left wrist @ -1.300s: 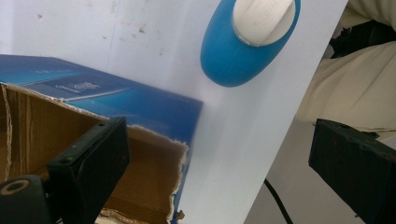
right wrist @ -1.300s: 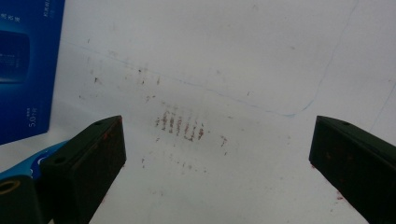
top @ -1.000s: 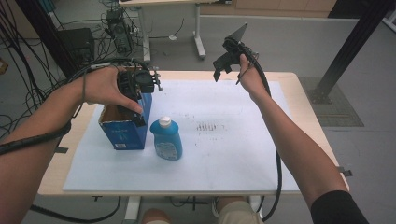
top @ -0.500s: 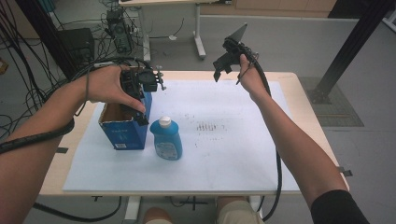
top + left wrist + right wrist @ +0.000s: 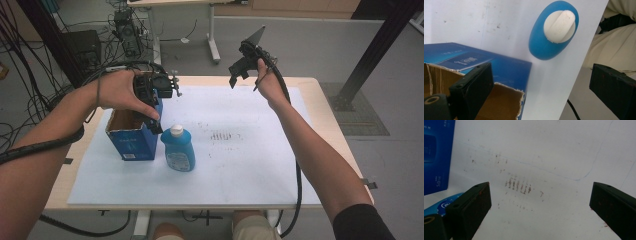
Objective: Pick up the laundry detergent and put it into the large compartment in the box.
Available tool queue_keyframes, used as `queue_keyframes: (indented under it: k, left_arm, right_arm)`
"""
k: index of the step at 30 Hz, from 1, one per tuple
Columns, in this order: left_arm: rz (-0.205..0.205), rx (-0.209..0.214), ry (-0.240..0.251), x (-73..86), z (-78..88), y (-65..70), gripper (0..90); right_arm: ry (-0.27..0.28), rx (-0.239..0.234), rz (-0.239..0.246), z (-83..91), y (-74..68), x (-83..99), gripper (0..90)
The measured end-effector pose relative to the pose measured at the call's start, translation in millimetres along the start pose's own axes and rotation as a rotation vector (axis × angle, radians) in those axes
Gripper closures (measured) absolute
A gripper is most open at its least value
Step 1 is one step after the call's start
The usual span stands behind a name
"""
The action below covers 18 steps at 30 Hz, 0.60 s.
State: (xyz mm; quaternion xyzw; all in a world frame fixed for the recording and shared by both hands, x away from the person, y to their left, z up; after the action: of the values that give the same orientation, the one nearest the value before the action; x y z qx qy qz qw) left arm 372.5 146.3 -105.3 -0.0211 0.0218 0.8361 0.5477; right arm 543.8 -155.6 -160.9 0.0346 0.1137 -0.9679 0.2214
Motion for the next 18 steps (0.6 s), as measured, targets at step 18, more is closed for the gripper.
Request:
queue_keyframes:
  k: [18]
  left_arm:
    - [-0.032,0.009,-0.003,-14.6,-1.9,6.7,5.9]
  right_arm:
    - [0.007,-0.005,0.002,3.5,2.1,4.7,3.8]
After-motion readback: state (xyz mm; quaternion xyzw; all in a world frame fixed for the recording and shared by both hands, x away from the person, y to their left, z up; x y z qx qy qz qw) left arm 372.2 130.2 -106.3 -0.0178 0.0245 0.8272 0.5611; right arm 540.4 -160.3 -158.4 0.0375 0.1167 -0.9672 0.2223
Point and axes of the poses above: each handheld gripper's, and its own axes: z roughly backward along the jaws, x roughly out of its underside, y roughly to its right, the point moved 3 cm from there along -z, roughly forward along the jaws, and after that the axes turned 8 degrees about z, right-handed, at the moved point
